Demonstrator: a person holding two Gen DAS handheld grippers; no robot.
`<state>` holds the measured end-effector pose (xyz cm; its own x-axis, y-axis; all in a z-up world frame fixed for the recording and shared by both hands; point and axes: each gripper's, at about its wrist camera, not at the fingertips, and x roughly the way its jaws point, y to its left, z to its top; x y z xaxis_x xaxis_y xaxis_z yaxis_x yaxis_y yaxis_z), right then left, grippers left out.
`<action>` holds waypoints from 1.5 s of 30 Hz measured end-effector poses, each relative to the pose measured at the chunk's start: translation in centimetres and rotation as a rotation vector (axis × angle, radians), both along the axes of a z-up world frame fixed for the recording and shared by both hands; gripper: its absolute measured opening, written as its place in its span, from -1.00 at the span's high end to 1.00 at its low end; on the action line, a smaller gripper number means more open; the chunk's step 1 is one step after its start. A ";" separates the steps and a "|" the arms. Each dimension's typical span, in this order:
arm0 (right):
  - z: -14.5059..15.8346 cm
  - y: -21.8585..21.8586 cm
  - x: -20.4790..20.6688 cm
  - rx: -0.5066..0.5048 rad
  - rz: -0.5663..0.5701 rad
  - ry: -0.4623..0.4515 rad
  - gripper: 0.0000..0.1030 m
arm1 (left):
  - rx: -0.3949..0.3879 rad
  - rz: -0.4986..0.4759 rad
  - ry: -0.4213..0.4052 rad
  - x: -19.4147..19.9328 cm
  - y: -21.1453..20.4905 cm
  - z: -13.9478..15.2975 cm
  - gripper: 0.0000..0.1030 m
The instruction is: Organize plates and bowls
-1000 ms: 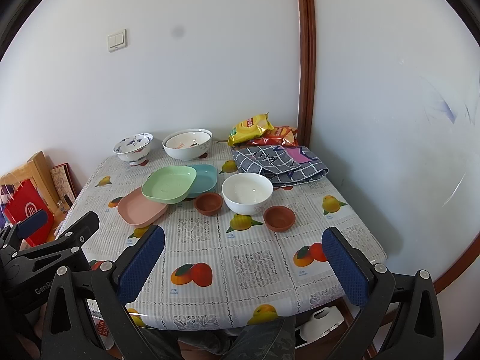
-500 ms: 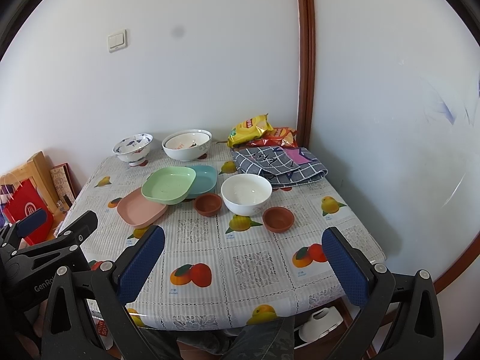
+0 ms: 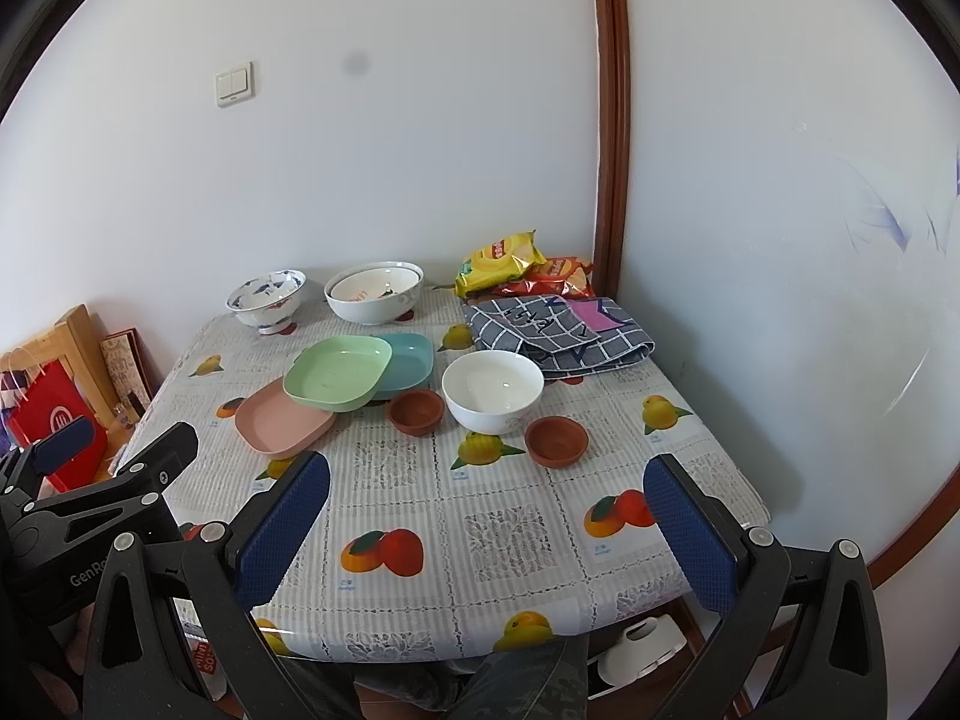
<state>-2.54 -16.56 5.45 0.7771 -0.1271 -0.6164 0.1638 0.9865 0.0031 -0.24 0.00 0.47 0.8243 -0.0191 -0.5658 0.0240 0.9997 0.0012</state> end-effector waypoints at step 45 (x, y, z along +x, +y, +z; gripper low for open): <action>-1.2 0.5 9.1 0.017 -0.002 0.016 -1.00 | -0.033 -0.038 0.086 9.7 0.6 -1.4 -1.00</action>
<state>6.53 -16.04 4.21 0.7666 -0.1184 -0.6311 0.1661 0.9860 0.0169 9.49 0.61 -0.96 0.7713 -0.0690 -0.6327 0.0600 0.9976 -0.0357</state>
